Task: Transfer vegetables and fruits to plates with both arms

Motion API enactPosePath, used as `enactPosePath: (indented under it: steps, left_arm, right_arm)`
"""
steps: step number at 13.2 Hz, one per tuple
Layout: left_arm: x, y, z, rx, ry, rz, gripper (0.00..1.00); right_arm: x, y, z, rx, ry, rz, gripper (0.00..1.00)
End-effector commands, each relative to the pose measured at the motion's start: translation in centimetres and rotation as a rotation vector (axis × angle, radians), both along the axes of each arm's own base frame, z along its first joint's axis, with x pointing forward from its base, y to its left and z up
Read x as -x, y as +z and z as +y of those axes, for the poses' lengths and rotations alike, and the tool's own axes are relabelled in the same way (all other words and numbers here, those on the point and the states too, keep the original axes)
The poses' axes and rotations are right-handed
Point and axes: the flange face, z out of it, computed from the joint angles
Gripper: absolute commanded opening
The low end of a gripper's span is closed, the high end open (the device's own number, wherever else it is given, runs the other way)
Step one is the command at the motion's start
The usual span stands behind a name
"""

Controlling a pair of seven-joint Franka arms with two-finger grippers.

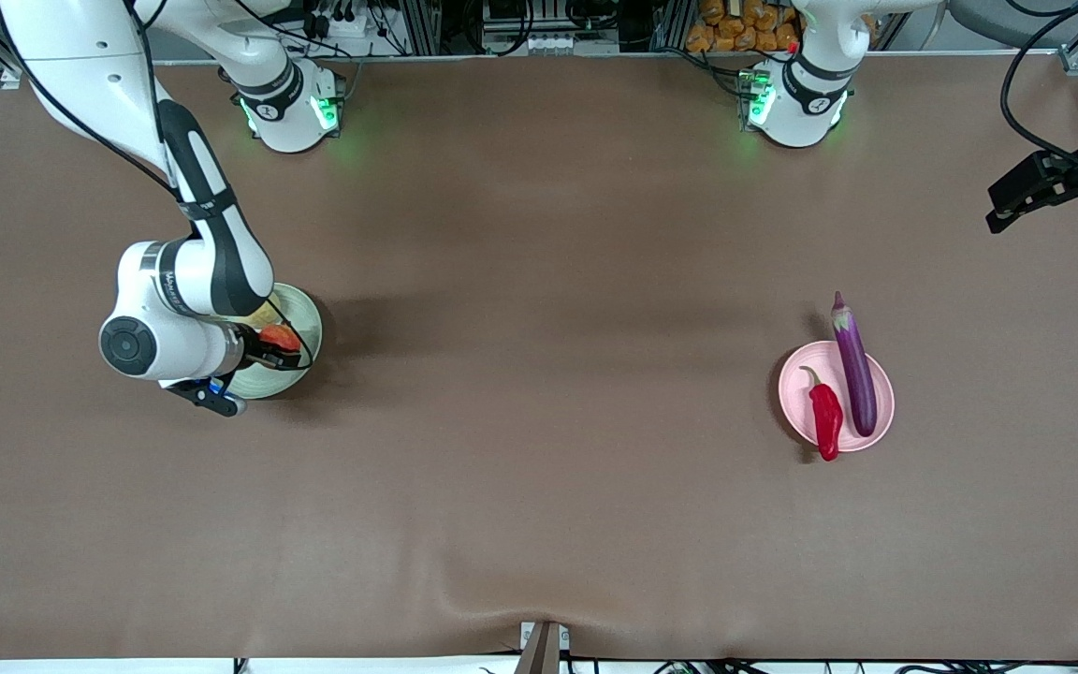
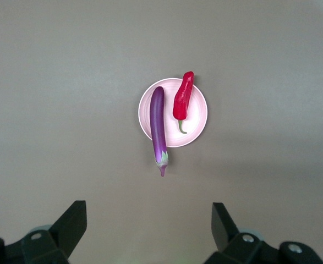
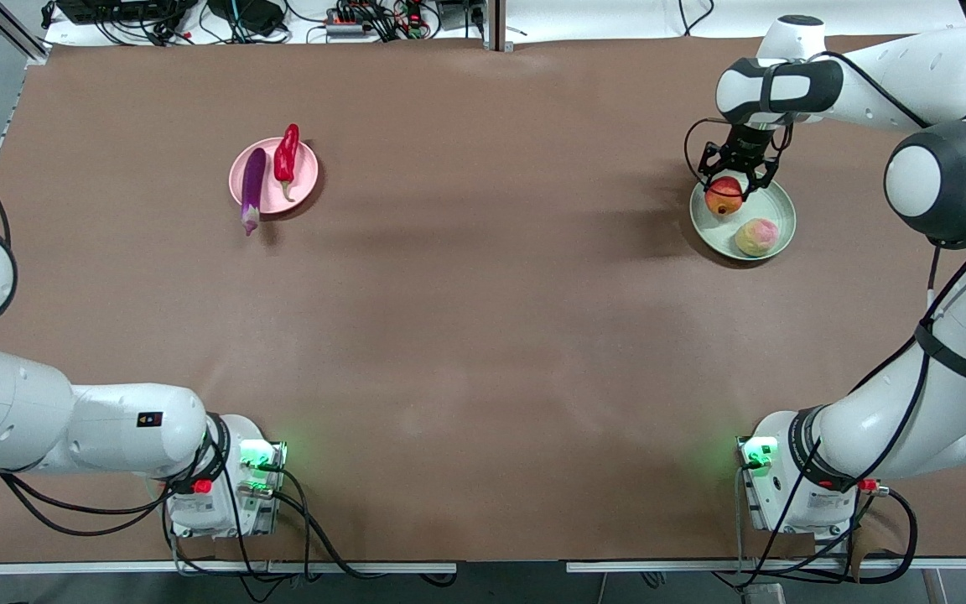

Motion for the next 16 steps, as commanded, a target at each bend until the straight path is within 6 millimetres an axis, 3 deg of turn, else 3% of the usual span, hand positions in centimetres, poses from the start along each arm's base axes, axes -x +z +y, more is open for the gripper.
enactPosePath:
  steps: [1,2,5,8,13,16]
  left_arm:
    - [1.0,0.7,0.2,0.015,-0.014,-0.006,1.0]
    - [1.0,0.6,0.2,0.015,-0.014,-0.003,1.0]
    - [1.1,0.7,0.0,0.014,-0.019,-0.003,1.0]
    - [1.1,0.6,-0.7,0.016,-0.03,-0.001,1.0]
    - [1.1,0.5,-1.1,0.013,-0.037,0.002,1.0]
    - [1.7,0.8,-1.2,0.013,-0.037,0.008,1.0]
  right_arm:
    - [0.6,0.6,-0.3,0.007,0.017,-0.009,0.84]
    - [0.5,0.6,-0.4,0.006,0.014,-0.009,1.0]
    - [-0.2,2.0,-0.3,-0.002,0.008,-0.017,1.0]
    - [-2.6,6.0,0.2,-0.016,0.014,0.001,1.0]
    - [-7.1,14.5,0.0,-0.095,-0.007,-0.079,1.0]
    - [-9.4,21.6,-0.6,-0.116,-0.002,-0.167,1.0]
